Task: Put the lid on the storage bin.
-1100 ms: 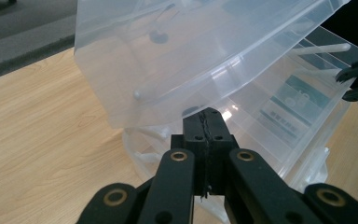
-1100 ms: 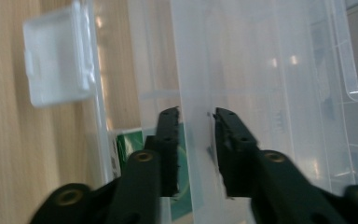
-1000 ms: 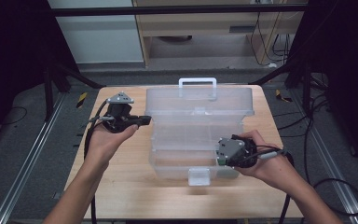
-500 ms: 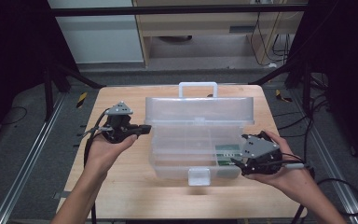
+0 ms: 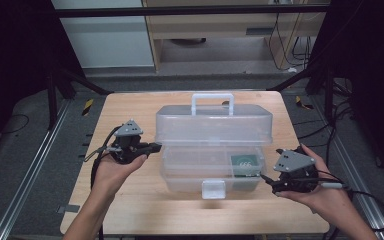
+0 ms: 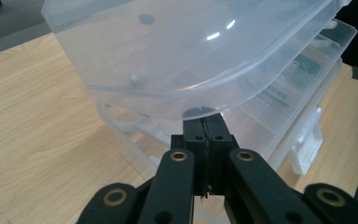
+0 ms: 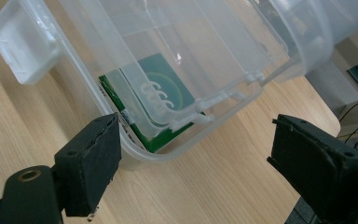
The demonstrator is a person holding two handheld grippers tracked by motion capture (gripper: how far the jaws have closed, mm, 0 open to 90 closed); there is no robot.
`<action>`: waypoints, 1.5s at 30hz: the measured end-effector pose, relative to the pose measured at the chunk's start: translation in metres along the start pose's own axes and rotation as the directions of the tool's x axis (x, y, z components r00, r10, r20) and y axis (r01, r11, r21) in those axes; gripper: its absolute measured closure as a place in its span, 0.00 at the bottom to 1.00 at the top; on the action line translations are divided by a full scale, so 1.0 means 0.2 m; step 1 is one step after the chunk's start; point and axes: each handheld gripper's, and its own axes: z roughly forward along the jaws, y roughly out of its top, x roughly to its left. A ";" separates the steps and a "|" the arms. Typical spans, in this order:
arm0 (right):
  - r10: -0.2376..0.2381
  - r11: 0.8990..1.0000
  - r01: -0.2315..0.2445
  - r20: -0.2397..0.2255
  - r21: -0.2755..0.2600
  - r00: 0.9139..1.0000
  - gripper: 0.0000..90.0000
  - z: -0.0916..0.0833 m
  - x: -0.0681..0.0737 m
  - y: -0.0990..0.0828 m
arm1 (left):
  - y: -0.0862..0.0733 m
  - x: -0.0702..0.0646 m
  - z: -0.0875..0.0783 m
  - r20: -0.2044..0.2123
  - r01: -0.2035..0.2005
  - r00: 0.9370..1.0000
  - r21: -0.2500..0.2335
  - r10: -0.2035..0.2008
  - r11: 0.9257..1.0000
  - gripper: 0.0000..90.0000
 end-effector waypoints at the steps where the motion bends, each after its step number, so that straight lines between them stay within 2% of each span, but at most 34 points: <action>1: 0.005 1.000 -0.005 0.003 -0.002 1.000 0.18 0.00 0.00 -0.01 | 0.00 0.00 0.00 -0.006 -0.005 1.000 0.001 0.005 1.000 1.00; 7: 0.028 1.000 -0.028 0.015 0.000 0.999 0.19 0.00 -0.01 -0.05 | -0.03 -0.02 0.01 -0.022 -0.016 1.000 -0.003 0.016 1.000 1.00; 16: 0.055 0.998 -0.056 0.031 0.009 0.998 0.19 0.01 -0.02 -0.10 | -0.08 -0.04 0.02 -0.024 -0.014 1.000 -0.006 0.014 1.000 1.00; 19: 0.057 0.998 -0.057 0.022 0.018 0.998 0.18 0.01 -0.02 -0.13 | -0.10 -0.05 0.02 -0.033 -0.023 0.999 -0.017 0.022 1.000 1.00; 21: 0.068 0.997 -0.069 0.032 0.027 0.997 0.17 0.02 -0.01 -0.15 | -0.12 -0.06 0.03 -0.041 -0.032 0.999 -0.019 0.031 0.999 1.00; 25: 0.081 0.996 -0.082 0.040 0.038 0.996 0.17 0.02 -0.01 -0.19 | -0.14 -0.06 0.03 -0.034 -0.027 0.999 -0.024 0.026 0.999 1.00; 35: 0.138 0.988 -0.143 0.074 0.062 0.988 0.17 0.05 -0.03 -0.28 | -0.19 -0.08 0.05 -0.043 -0.033 0.999 -0.017 0.032 0.999 1.00; 45: 0.176 0.980 -0.183 0.088 0.077 0.980 0.17 0.10 -0.05 -0.33 | -0.21 -0.09 0.06 -0.046 -0.046 0.998 0.008 0.046 0.999 1.00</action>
